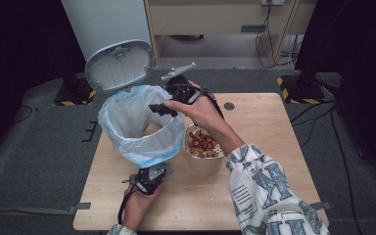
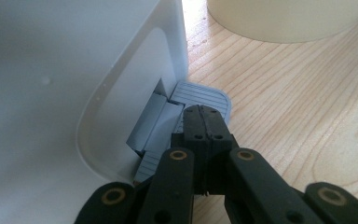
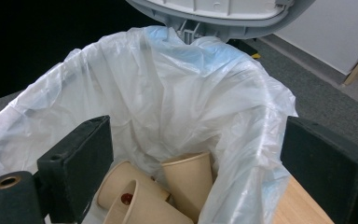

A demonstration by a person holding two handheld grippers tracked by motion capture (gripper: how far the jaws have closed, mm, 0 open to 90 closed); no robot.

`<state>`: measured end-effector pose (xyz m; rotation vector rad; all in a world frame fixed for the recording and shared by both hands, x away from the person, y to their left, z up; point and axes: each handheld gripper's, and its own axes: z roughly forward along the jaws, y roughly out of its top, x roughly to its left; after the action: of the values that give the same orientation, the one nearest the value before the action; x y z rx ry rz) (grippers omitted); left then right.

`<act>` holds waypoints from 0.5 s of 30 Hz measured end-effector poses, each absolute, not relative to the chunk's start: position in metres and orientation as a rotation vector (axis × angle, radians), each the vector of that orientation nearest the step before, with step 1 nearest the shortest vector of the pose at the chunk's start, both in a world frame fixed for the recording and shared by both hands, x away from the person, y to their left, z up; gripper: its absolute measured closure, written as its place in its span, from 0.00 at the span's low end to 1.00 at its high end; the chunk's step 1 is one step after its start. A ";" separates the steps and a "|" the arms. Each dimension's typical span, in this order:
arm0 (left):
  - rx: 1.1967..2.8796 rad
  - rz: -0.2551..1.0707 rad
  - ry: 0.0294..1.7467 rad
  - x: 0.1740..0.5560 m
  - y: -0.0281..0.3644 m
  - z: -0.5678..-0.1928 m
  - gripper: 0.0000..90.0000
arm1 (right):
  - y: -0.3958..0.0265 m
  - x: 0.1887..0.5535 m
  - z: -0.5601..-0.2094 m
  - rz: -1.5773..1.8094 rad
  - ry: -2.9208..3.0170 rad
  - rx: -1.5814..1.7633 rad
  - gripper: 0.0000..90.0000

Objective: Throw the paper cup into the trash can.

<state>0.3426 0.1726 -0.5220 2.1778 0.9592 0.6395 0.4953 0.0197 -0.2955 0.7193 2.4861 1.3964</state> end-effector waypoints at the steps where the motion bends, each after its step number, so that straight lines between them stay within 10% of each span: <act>1: 2.178 0.640 0.960 0.343 0.172 -0.522 0.99 | 0.019 0.495 -0.295 1.397 2.481 0.719 0.11; 15: 2.181 0.638 0.957 0.343 0.173 -0.522 0.99 | -0.002 0.496 -0.293 1.382 2.444 0.730 0.10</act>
<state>0.3427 0.1729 -0.5218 2.1814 0.9566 0.6380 0.4958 -0.0022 -0.2933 0.7297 2.4435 1.3819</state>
